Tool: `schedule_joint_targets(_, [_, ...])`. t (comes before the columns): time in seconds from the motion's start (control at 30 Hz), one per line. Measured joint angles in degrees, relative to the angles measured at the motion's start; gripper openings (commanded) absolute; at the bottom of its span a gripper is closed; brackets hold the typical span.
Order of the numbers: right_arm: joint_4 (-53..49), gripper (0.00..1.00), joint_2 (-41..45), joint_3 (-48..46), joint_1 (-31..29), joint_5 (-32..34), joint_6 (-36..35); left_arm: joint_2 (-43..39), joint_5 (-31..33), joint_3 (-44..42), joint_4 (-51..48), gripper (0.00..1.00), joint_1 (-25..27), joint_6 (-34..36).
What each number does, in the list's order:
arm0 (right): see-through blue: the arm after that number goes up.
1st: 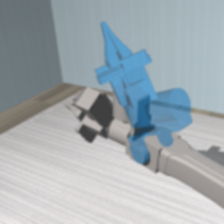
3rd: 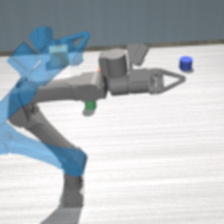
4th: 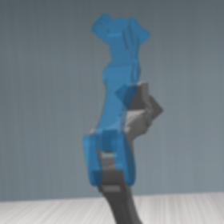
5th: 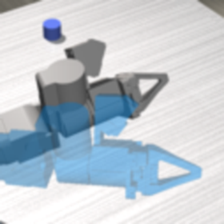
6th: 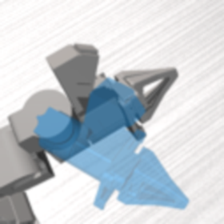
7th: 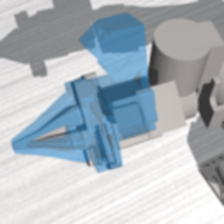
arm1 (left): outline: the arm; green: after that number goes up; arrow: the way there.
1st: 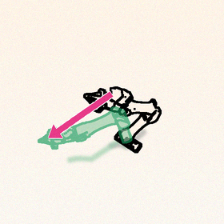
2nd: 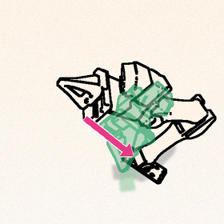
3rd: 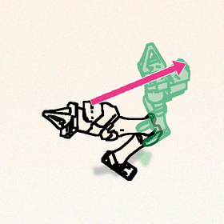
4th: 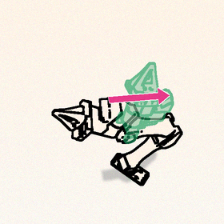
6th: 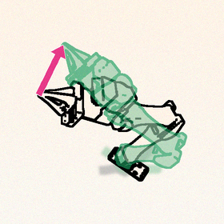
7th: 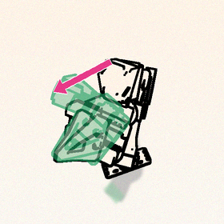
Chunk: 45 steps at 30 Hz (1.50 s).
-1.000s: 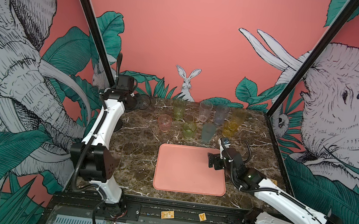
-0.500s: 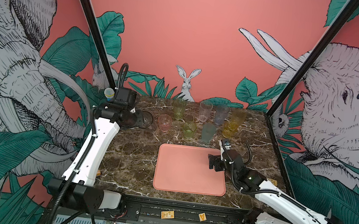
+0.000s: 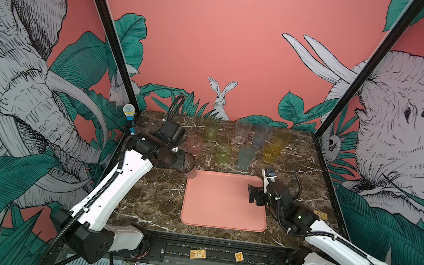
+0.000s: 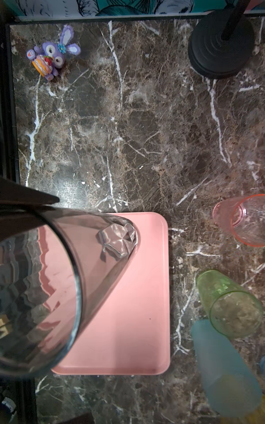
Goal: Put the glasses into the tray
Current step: 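Carry the clear glass with left gripper over the pink tray, then lower the clear glass onto the tray corner and open left gripper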
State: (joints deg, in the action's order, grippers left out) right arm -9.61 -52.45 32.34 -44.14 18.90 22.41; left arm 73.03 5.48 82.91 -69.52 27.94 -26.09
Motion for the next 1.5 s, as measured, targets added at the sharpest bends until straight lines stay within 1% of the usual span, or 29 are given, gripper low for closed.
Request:
schedule_joint_targets(0.23, [0.68,0.98,0.00,-0.09,0.00,0.00,0.11,0.42,0.11,-3.65,1.49,0.00,1.53,-0.83])
schedule_joint_targets(0.4, [0.70,0.98,-0.83,-0.09,0.00,0.00,0.11,4.55,-0.26,-3.41,3.10,0.00,1.55,-1.31])
schedule_joint_targets(0.53, [0.79,0.98,-0.85,-0.09,0.02,0.00,0.11,10.47,-0.74,-1.51,3.82,0.00,1.55,-1.44])
schedule_joint_targets(0.7, [0.81,0.98,-0.87,-0.09,0.00,0.00,0.11,15.39,-0.79,0.57,4.50,0.00,1.55,-1.84])
schedule_joint_targets(1.2, [0.81,0.98,-1.81,-0.07,0.02,0.00,0.13,24.20,0.02,5.99,5.46,0.00,1.55,-2.64])
schedule_joint_targets(1.5, [0.81,0.98,-2.25,-0.02,0.00,0.00,0.13,27.26,0.20,6.21,5.62,0.00,1.53,-2.82])
